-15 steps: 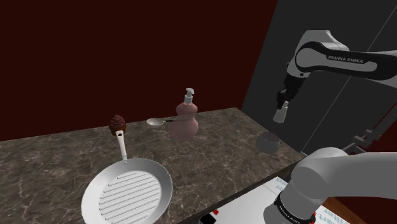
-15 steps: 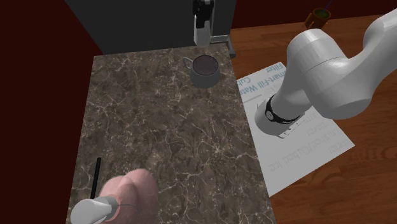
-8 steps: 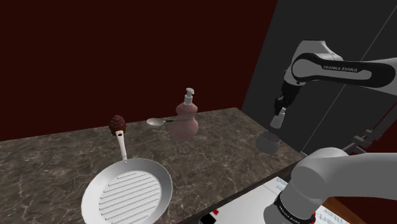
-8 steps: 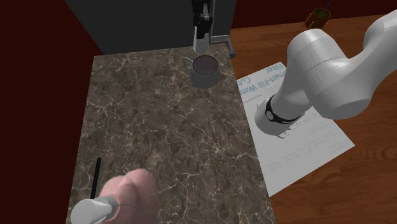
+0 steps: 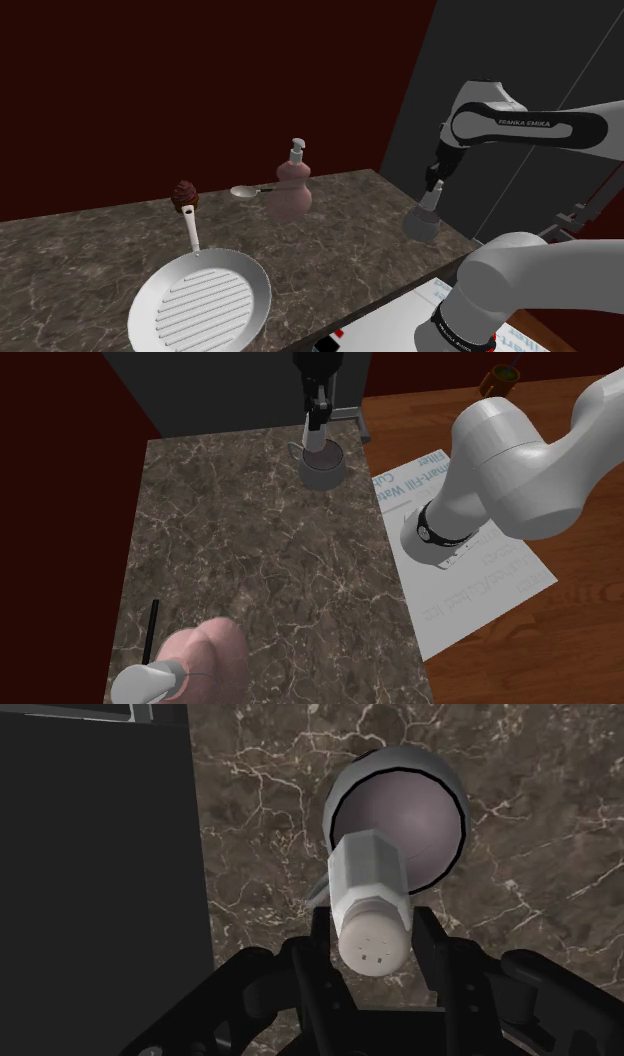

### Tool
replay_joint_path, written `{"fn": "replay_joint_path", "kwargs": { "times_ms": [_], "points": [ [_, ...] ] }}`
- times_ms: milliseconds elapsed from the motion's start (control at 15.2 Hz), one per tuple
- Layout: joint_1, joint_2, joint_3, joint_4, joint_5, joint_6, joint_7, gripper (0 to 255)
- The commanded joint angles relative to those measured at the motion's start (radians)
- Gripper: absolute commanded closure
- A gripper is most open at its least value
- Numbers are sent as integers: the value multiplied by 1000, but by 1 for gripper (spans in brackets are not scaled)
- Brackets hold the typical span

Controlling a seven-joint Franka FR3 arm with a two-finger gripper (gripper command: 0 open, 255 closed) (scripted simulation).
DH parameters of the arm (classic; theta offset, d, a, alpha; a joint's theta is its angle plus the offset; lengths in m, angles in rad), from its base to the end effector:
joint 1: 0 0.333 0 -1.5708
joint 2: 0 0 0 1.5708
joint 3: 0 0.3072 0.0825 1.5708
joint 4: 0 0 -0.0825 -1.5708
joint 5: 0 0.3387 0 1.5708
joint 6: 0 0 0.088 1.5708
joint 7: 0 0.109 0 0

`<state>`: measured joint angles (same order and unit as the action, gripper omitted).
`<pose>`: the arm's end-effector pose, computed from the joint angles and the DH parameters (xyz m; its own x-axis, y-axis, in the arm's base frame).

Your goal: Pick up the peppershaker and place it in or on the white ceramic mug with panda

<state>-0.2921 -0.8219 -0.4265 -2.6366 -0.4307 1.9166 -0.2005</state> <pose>0.1954 -0.2253 0.4777 0.9642 -0.2614 0.0446 -0.2649 -0.9571 0.1171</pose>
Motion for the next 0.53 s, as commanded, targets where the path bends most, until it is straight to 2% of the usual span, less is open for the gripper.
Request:
{"fn": "replay_joint_path", "kwargs": {
  "times_ms": [0,462],
  "points": [
    [-5,3,-11,-25,-11,29,2,255],
    [-6,7,-16,-37,-16,45,4,255]
  ]
}}
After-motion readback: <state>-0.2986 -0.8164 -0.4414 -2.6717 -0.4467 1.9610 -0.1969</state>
